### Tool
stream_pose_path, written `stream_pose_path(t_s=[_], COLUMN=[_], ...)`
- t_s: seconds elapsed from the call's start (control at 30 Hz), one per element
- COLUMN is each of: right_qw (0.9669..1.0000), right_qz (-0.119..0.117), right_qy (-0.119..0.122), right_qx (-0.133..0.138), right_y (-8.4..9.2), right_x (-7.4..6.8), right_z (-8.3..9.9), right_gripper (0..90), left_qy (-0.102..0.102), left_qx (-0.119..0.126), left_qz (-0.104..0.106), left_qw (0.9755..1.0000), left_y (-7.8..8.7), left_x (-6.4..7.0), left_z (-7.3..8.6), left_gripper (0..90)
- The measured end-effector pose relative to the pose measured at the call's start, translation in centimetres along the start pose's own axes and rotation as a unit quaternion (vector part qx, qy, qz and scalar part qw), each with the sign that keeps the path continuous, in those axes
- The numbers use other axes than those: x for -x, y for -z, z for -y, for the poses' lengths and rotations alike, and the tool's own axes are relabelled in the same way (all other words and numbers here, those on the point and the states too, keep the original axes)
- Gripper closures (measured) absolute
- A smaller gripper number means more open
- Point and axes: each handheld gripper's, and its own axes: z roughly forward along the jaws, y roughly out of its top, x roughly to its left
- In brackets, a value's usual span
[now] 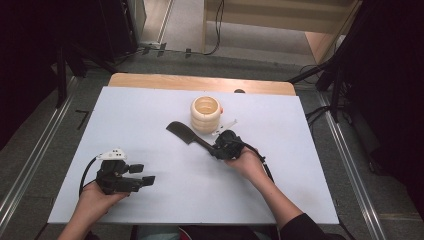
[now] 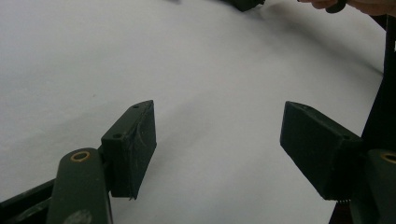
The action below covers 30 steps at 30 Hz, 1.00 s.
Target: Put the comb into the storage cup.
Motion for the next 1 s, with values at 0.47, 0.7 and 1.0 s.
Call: stream_pose_path(t_s=[0.47, 0.7, 1.0], right_qw=[0.9998, 0.9998, 0.9991], right_qz=[-0.014, -0.018, -0.034], right_qy=[-0.011, -0.006, -0.015], right_qx=[0.007, 0.008, 0.021], right_y=[0.0, 0.1, 1.1], right_x=[0.4, 0.5, 0.3], right_z=[0.2, 0.1, -0.3], right_gripper=[70.3, 70.4, 70.4], left_qy=[0.007, 0.01, 0.019], left_qx=[-0.004, -0.005, -0.003], left_qz=[-0.002, -0.006, -0.017], left_qw=[1.0, 0.9999, 0.9997], left_y=[-0.4, -0.5, -0.5], left_x=[0.0, 0.1, -0.1], left_z=[-0.4, -0.7, -1.3], left_gripper=[27.8, 27.8, 27.8])
